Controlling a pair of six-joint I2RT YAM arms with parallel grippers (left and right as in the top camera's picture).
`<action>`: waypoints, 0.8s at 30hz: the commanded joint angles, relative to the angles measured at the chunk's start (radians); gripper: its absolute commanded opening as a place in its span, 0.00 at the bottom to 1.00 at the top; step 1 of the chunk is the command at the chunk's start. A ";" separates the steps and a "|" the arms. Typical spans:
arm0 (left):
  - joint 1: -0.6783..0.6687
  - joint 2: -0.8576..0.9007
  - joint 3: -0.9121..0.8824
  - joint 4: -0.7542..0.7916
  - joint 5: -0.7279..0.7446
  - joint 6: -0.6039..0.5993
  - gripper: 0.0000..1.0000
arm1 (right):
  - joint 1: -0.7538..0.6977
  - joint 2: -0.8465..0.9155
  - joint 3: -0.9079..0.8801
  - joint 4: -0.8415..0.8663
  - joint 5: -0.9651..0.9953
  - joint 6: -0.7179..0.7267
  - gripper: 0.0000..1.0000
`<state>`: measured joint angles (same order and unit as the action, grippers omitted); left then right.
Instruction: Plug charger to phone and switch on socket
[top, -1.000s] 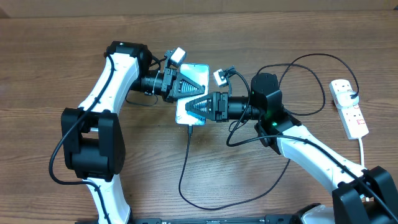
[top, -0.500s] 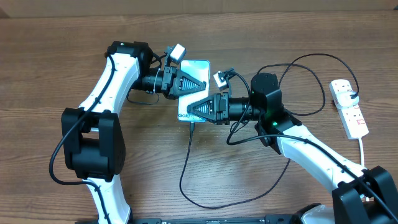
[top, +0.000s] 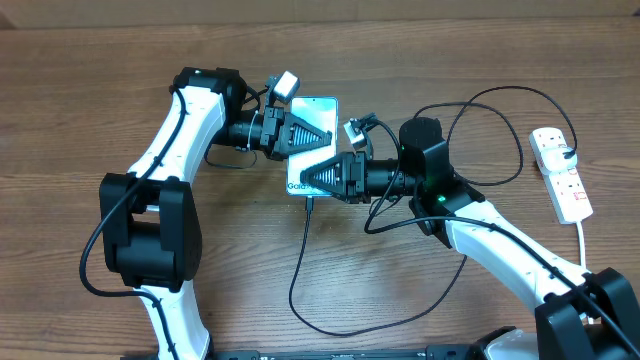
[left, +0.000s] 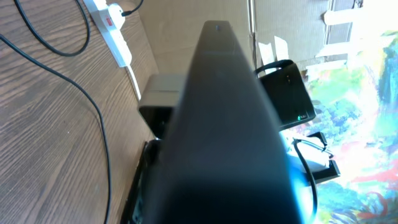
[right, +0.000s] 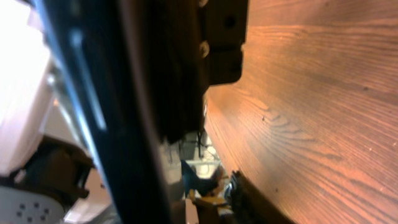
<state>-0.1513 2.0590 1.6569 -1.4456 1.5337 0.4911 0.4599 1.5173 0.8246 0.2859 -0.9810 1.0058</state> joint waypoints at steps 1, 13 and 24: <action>-0.006 -0.029 0.010 0.000 0.045 0.025 0.04 | 0.002 -0.014 0.013 0.003 0.048 0.007 0.45; -0.006 -0.029 0.010 -0.001 0.029 0.025 0.08 | 0.002 -0.014 0.013 0.003 0.049 -0.033 0.12; -0.005 -0.029 0.010 0.004 0.000 0.024 0.52 | 0.002 -0.014 0.013 -0.044 0.050 -0.047 0.05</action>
<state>-0.1539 2.0590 1.6573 -1.4464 1.5169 0.4965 0.4629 1.5139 0.8291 0.2504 -0.9417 0.9680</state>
